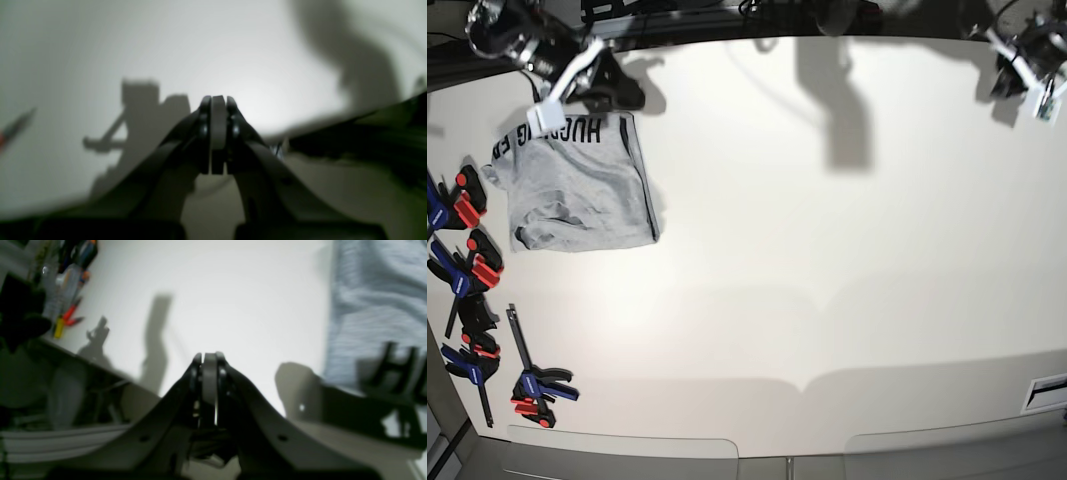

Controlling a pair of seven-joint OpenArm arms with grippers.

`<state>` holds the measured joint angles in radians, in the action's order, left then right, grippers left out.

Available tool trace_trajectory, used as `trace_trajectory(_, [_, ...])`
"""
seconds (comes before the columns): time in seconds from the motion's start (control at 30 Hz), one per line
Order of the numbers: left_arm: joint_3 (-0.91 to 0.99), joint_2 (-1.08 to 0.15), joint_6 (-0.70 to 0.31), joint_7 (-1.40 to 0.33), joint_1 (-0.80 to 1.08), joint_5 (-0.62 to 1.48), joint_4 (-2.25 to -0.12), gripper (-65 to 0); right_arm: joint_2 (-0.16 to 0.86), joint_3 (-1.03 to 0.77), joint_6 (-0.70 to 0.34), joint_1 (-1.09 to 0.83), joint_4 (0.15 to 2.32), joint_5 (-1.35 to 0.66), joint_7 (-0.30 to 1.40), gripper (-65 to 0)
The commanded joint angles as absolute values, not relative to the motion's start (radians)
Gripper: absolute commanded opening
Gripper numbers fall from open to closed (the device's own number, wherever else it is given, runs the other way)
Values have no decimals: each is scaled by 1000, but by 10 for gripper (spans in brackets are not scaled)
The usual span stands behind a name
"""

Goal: Fold the T-shirt properly

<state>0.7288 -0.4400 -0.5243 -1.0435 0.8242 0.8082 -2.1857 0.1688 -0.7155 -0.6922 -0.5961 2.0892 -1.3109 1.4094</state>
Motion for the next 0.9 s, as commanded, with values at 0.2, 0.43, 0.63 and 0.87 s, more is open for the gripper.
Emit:
trace_trajectory(0.2, [775,-449,-525,-1110,1094,951,-2164,-650,183,-720,-698,-888,2133,-1344,1396,-650])
trace_trajectory(0.43, [637,-449,-528,-912,1203,970,-1838,-650,157,-700,-698,-1034,2107,-1332,1396,-650])
trace_trajectory(0.63, [358,-440,-528,-669,999,814,-1415,-650,173,-464,-698,-994,1892,-939,1163,-650])
trace_trajectory(0.87, [136,-348,-527,-517,679,588,-1002,-636,272,-89,-698,-793,1389,-447,749,-650])
